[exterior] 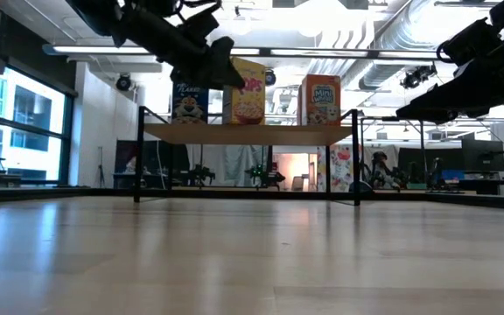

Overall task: Stack cereal on shelf
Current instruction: Put the yellow cereal box and aligned with the other yellow cereal boxes on the shelf

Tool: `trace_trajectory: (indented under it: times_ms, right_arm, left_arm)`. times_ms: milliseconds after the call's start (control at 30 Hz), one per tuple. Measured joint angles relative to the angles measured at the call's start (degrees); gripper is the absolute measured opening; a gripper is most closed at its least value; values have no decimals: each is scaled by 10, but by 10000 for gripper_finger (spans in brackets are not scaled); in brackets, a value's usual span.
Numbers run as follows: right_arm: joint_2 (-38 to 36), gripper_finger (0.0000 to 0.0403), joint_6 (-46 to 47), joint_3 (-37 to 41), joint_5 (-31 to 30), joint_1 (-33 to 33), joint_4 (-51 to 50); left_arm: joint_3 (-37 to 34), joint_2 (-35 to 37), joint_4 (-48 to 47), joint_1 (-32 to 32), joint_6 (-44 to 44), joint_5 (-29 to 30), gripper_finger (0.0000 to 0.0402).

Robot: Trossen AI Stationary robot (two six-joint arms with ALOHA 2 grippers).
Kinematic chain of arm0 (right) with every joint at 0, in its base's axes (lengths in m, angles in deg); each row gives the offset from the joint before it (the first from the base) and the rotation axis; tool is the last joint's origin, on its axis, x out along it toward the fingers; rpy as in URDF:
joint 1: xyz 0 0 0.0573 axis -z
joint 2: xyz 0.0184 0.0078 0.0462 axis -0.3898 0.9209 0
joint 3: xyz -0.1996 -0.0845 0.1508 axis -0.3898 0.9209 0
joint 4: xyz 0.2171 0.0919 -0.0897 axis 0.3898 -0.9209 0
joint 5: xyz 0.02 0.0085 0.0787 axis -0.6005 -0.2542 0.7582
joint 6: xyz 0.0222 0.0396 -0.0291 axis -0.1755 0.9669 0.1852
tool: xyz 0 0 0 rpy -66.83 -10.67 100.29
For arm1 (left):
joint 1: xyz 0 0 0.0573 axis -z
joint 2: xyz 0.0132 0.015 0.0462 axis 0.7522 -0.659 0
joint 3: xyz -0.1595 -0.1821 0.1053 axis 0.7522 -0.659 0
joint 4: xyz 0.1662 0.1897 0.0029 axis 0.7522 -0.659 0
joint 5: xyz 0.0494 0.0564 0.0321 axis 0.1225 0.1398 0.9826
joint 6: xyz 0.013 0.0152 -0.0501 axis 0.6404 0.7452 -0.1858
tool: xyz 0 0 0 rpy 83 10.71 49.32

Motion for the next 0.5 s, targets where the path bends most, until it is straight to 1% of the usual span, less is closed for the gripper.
trace_trajectory:
  times_ms: [67,300,367,500]
  right_arm:
    - [0,248,0,0,0,0,0]
    - [0,248,0,0,0,0,0]
    - [0,248,0,0,0,0,0]
    - [0,248,0,0,0,0,0]
  left_arm:
    - [1,0,-19,9,-2,16,294]
    - [0,0,-43,73,-1,133,294]
    - [0,0,-41,88,7,143,294]
    - [0,0,-41,102,0,135,294]
